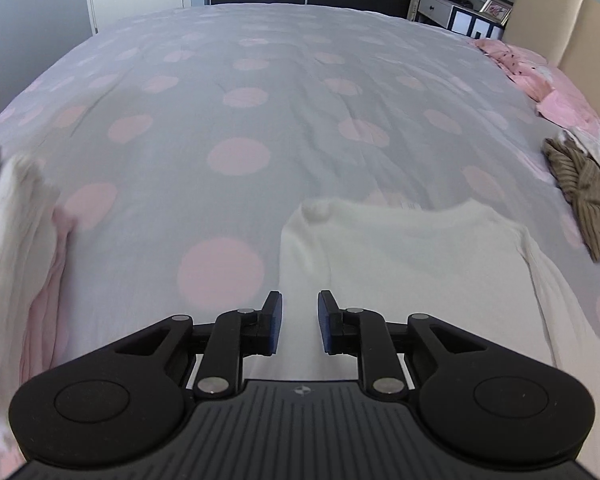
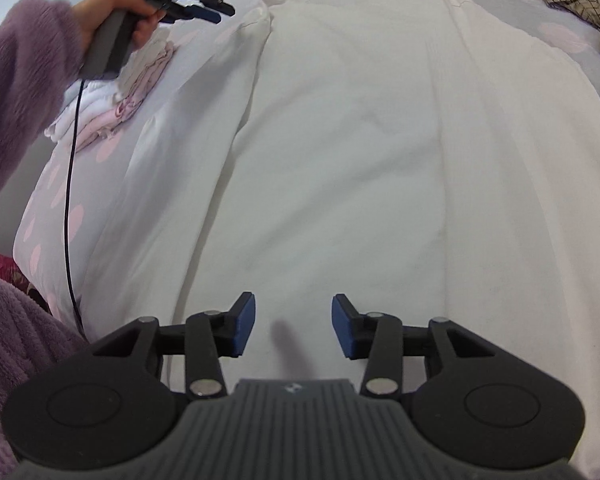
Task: Fold clothes
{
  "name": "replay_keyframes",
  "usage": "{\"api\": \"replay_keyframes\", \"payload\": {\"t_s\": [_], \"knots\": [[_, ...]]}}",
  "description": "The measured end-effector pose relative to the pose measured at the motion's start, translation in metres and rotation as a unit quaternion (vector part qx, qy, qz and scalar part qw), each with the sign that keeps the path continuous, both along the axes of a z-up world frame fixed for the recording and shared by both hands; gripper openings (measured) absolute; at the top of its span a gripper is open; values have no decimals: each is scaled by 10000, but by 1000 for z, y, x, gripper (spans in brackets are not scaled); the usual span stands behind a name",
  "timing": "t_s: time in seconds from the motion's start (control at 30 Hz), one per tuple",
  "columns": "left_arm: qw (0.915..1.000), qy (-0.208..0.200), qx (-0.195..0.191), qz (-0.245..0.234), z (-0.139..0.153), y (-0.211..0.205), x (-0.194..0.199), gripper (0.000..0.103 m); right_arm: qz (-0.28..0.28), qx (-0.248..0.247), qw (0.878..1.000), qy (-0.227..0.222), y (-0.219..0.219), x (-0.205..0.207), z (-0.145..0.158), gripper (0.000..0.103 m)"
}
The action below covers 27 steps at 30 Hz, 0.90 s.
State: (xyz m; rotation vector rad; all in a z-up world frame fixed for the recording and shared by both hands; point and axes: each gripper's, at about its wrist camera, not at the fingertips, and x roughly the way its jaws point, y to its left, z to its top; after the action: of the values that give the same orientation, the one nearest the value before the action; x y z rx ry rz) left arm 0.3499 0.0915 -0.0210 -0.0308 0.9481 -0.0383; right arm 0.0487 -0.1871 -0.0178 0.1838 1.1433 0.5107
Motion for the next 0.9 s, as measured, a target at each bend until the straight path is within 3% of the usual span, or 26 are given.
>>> {"api": "replay_keyframes", "payload": {"t_s": [0.23, 0.3, 0.37, 0.4, 0.77, 0.9], "knots": [[9963, 583, 608, 178, -21, -26, 77, 18, -311, 198, 9990, 242, -15, 15, -11, 47], [9884, 1119, 1007, 224, -35, -34, 93, 17, -361, 285, 9985, 298, -19, 19, -12, 47], [9817, 1361, 1323, 138, -43, -39, 103, 5, -390, 340, 9981, 325, -20, 22, -14, 47], [9787, 1455, 1443, 98, -46, -41, 108, 4, -406, 364, 9980, 335, -21, 23, -14, 47], [9753, 1536, 1553, 330, -64, -37, 132, 1, -479, 546, 9964, 445, -24, 35, -23, 47], [9823, 1305, 1309, 312, -52, -29, 121, 2, -482, 473, 9968, 435, -23, 35, -22, 48]]}}
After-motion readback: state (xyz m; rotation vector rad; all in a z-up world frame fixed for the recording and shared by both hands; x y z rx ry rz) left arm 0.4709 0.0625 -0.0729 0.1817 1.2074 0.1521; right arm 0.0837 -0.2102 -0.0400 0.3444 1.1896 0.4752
